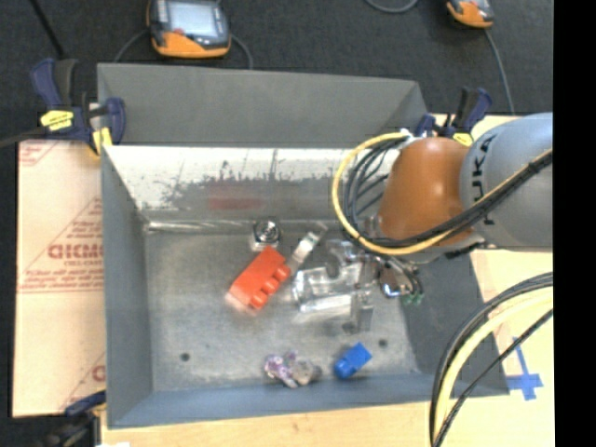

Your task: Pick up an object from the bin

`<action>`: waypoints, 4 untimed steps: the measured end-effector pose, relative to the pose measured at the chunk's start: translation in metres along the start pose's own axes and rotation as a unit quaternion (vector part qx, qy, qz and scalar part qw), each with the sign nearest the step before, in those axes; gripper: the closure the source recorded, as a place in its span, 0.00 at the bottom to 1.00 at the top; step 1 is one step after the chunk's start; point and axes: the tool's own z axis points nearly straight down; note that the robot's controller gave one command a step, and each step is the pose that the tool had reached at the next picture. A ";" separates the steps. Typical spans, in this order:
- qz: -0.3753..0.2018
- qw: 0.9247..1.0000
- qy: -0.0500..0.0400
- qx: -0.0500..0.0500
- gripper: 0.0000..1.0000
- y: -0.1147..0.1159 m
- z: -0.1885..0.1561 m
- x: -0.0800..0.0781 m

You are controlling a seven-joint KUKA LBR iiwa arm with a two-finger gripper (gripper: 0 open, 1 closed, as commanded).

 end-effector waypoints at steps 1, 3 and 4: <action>0.024 1.000 0.000 -0.002 0.00 0.003 0.002 -0.006; 0.072 0.997 -0.013 -0.002 0.00 0.004 0.022 -0.015; 0.072 0.997 -0.016 -0.001 1.00 0.004 0.020 -0.017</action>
Offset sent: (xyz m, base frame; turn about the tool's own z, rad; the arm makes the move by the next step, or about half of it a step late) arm 0.0041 0.0034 -0.0025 0.0495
